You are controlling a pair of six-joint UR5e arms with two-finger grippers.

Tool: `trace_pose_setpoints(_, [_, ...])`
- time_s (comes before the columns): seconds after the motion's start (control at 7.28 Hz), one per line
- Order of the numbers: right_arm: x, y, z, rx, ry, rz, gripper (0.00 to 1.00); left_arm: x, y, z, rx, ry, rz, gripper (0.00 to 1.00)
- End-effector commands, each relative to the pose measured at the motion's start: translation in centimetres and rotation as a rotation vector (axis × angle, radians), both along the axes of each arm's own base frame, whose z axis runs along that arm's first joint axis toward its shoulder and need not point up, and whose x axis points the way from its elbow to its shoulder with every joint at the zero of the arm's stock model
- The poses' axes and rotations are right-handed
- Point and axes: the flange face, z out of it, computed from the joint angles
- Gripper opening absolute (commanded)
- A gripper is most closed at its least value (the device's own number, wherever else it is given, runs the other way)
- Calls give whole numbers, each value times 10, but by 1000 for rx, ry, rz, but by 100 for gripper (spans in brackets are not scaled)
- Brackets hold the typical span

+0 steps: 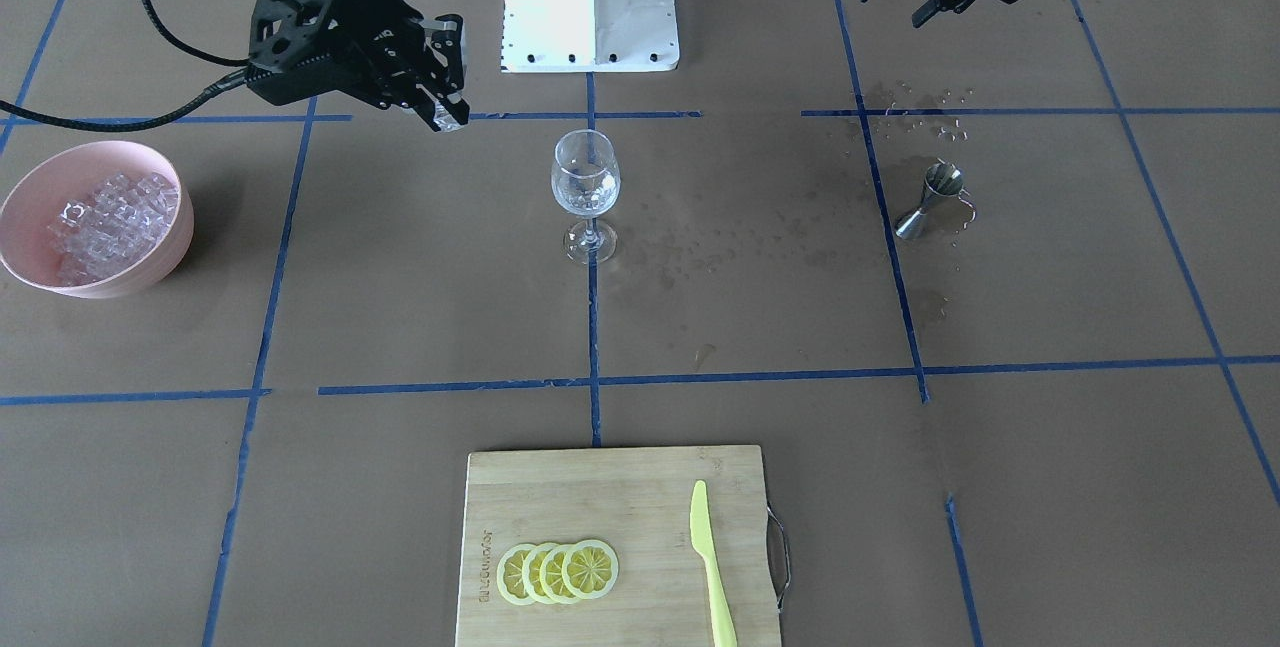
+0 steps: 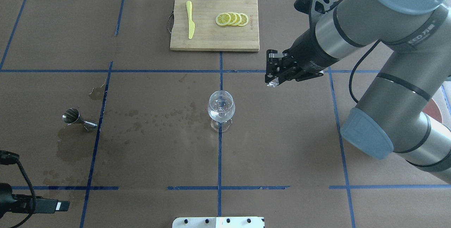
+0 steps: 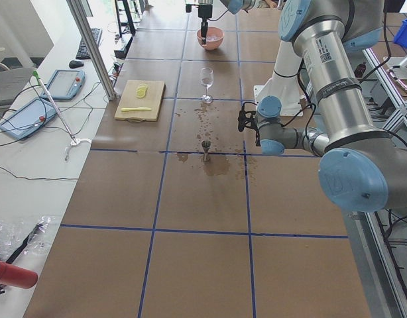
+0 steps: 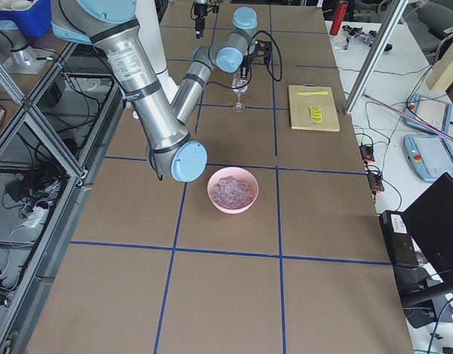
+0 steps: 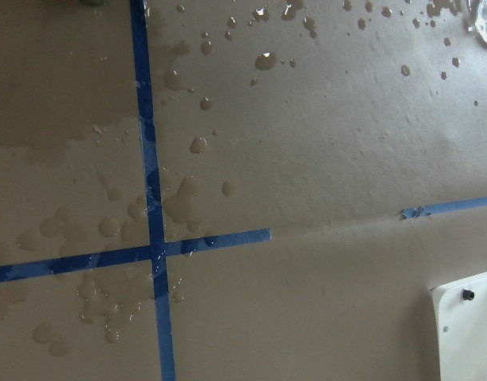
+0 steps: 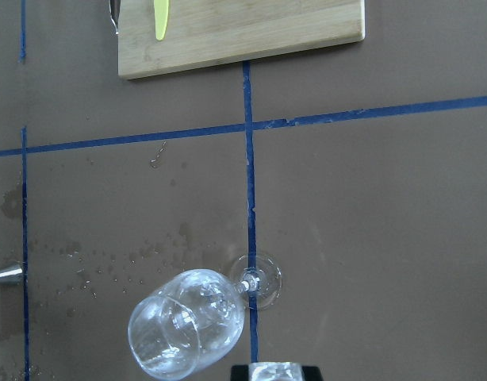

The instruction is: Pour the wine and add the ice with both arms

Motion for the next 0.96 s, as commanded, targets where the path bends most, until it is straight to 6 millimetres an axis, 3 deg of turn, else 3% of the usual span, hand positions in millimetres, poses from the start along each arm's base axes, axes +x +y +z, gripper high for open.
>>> trace_pose_setpoints(0.0, [-27, 4, -12, 9, 11, 11, 0, -16, -6, -4, -33, 20, 57, 100])
trace_pose_setpoints(0.41, [-42, 5, -19, 11, 14, 5, 0, -38, -33, -11, 68, 50, 20, 100])
trace_pose_setpoints(0.69, [-62, 11, -25, 18, 22, 6, 0, -29, -64, -26, 117, 25, -15, 100])
trace_pose_setpoints(0.82, [-74, 14, -30, 22, 26, 6, 0, -33, -72, -24, 155, 10, -25, 100])
